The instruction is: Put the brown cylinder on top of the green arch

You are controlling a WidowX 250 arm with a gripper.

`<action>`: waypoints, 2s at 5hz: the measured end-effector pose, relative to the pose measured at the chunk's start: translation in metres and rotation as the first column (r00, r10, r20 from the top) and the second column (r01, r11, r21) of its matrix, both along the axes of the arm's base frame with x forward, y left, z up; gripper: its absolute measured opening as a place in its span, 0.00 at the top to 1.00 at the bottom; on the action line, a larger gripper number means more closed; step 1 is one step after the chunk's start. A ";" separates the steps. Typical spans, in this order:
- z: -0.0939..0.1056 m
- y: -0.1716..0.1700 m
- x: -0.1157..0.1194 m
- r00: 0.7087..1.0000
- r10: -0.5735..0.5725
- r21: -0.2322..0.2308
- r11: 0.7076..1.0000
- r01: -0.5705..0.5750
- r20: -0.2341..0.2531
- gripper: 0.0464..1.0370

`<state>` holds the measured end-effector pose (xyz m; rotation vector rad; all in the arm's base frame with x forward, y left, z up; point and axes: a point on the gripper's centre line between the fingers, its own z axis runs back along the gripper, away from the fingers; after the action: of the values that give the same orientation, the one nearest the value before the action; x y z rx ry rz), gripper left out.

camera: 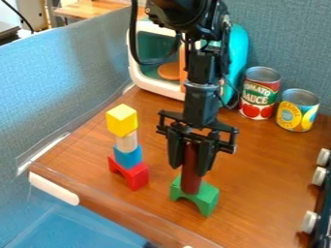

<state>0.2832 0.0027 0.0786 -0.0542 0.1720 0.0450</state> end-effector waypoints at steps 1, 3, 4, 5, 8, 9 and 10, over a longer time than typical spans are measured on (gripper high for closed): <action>-0.003 -0.004 0.011 0.998 -0.013 -0.023 1.000 0.014 0.067 0.51; -0.005 -0.004 0.016 0.997 -0.012 0.010 1.000 0.011 0.082 0.51; -0.005 -0.003 0.012 0.998 -0.006 0.018 1.000 0.005 0.057 0.51; -0.004 -0.003 0.010 0.999 -0.003 0.016 1.000 0.002 0.038 0.51; 0.000 0.000 0.006 1.000 0.019 -0.009 1.000 -0.019 0.020 0.51; -0.001 0.000 0.006 1.000 0.016 -0.009 1.000 -0.016 0.019 0.51; 0.000 0.000 0.005 1.000 0.014 -0.010 1.000 -0.014 0.019 0.51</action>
<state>0.2884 0.0029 0.0782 -0.0652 0.1531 0.0577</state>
